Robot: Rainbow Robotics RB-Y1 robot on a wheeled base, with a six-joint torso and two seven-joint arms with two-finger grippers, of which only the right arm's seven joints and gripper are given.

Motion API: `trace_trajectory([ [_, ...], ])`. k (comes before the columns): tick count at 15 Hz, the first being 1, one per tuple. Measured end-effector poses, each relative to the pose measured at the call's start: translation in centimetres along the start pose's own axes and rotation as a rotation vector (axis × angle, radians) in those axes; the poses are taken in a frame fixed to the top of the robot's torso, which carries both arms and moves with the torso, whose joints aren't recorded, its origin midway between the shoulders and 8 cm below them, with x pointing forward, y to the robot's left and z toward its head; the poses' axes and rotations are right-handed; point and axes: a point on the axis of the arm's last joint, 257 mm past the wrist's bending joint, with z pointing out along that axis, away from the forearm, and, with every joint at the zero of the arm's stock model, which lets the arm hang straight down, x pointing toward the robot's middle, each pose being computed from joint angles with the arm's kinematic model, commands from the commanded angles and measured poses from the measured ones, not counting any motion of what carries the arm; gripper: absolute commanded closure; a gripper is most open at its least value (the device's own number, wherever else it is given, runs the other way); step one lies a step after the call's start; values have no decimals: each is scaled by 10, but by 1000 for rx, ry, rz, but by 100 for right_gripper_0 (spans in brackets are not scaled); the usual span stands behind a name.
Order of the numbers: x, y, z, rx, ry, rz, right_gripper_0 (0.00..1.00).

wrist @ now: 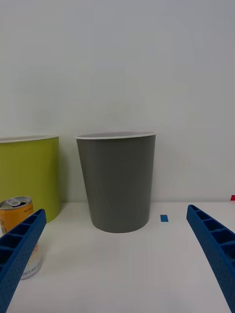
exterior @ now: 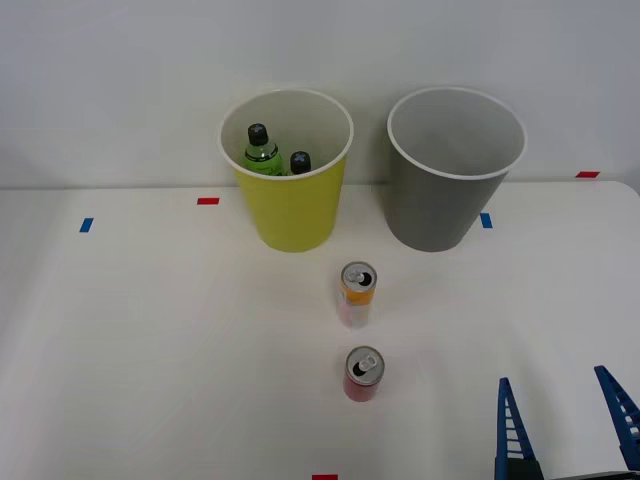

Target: Put cans in the gray bin, plastic bottles in the light green bin

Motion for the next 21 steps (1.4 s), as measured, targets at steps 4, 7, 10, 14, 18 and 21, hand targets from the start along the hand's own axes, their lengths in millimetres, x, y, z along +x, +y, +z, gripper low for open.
trace_trajectory([
  [4, 0, 0, 0, 0, 0, 0, 0],
  [7, 0, 0, 0, 0, 0, 0, 0],
  [10, 0, 0, 0, 0, 0, 0, 0],
  [14, 0, 0, 0, 0, 0, 0, 0],
  [18, 0, 0, 0, 0, 0, 0, 0],
  [21, 0, 0, 0, 0, 0, 0, 0],
])
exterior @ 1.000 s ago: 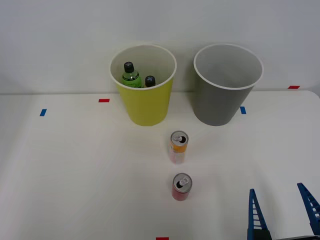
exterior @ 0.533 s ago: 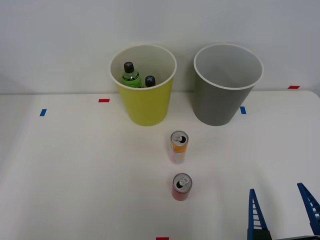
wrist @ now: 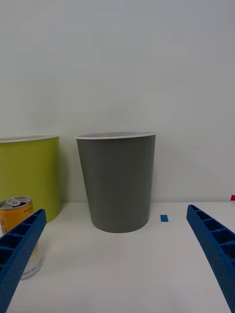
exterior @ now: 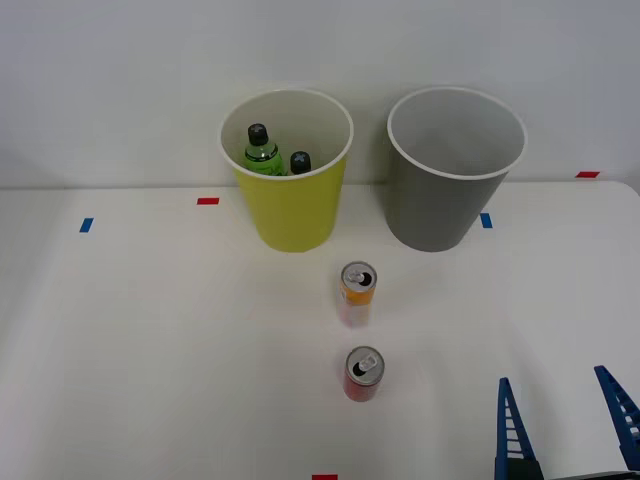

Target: Put cans in the gray bin, plastic bottles in the light green bin

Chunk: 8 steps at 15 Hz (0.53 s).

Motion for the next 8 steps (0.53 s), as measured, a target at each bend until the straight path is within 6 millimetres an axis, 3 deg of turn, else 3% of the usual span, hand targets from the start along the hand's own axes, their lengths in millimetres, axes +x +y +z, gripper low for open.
trace_trajectory([
  [8, 0, 0, 0, 0, 0, 0, 0],
])
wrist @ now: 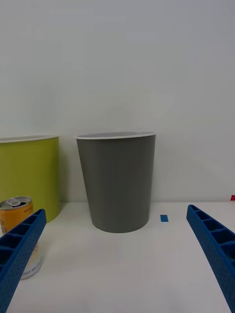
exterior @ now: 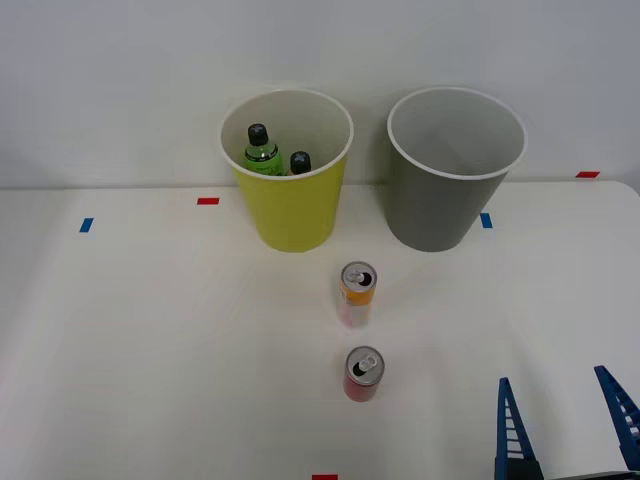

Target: Put cans in the gray bin, plastic bottles in the light green bin

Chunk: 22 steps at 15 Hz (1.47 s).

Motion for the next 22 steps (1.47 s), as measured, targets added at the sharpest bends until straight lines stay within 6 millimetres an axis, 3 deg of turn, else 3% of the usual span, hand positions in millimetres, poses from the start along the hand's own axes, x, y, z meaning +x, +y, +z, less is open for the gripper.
trace_trajectory([
  [2, 2, 0, -1, 1, 5, 0, 0],
  [5, 29, -1, -15, 0, 56, 28, 0],
  [11, 31, 8, -23, -188, 75, -34, 0],
  [17, 49, 47, -30, -290, 144, 63, 0],
  [22, 48, 68, -28, -311, 136, 122, 0],
])
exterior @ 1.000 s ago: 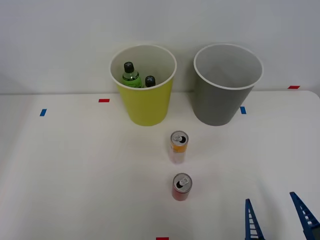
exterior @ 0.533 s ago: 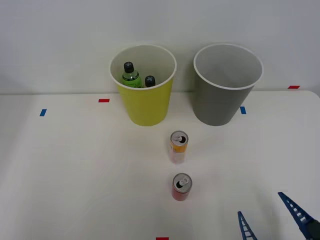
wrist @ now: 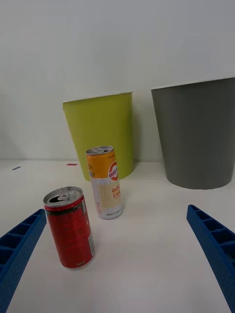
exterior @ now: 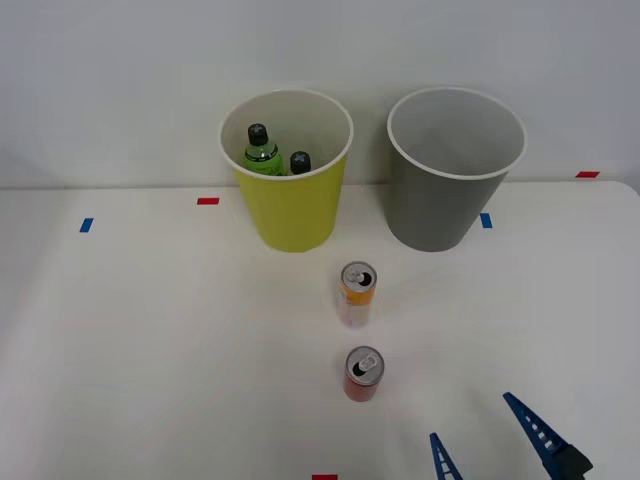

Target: Put cans in the gray bin, plastic bottles in the light green bin

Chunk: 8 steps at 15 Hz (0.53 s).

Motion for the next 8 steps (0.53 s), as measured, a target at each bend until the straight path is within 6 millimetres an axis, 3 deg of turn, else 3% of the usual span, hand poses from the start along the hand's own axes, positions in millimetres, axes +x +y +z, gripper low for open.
trace_trajectory([
  [2, 2, 3, 0, -25, 9, -18, 0],
  [5, 21, 11, -1, -46, 79, -32, 0],
  [8, 36, 32, 17, -85, 112, -16, 0],
])
